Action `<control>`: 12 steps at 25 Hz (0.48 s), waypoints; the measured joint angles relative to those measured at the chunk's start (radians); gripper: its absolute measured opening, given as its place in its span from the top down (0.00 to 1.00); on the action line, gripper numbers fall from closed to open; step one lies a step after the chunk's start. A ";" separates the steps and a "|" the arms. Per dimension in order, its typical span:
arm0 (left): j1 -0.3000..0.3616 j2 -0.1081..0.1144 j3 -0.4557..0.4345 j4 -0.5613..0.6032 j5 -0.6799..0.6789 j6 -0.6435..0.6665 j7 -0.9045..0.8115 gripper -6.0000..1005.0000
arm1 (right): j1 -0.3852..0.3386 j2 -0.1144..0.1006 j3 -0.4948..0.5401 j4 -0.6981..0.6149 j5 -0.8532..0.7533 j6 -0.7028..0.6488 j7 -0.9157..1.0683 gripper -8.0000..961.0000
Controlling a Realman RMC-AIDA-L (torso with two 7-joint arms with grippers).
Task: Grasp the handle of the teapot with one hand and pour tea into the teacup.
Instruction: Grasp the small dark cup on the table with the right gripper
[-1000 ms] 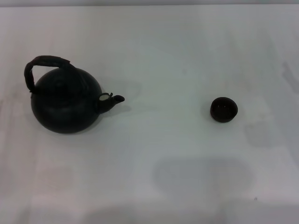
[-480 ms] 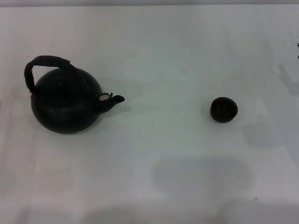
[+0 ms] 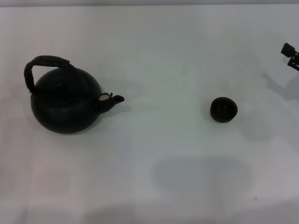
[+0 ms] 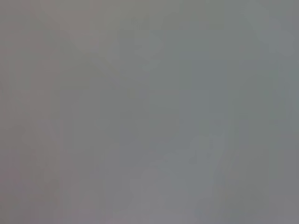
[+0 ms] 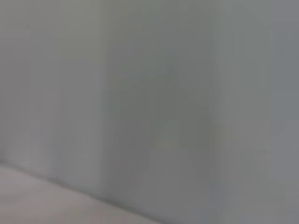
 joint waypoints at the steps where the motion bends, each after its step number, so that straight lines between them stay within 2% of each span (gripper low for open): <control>1: 0.003 0.000 0.000 0.000 0.000 0.000 0.000 0.17 | -0.007 -0.006 -0.022 -0.050 -0.023 0.005 0.045 0.10; 7: 0.007 0.001 0.000 0.000 0.000 0.001 -0.001 0.17 | 0.008 -0.016 -0.036 -0.254 -0.253 0.079 0.270 0.10; 12: 0.005 0.001 0.000 0.002 0.000 0.002 -0.001 0.17 | 0.042 0.015 -0.042 -0.378 -0.446 0.113 0.413 0.10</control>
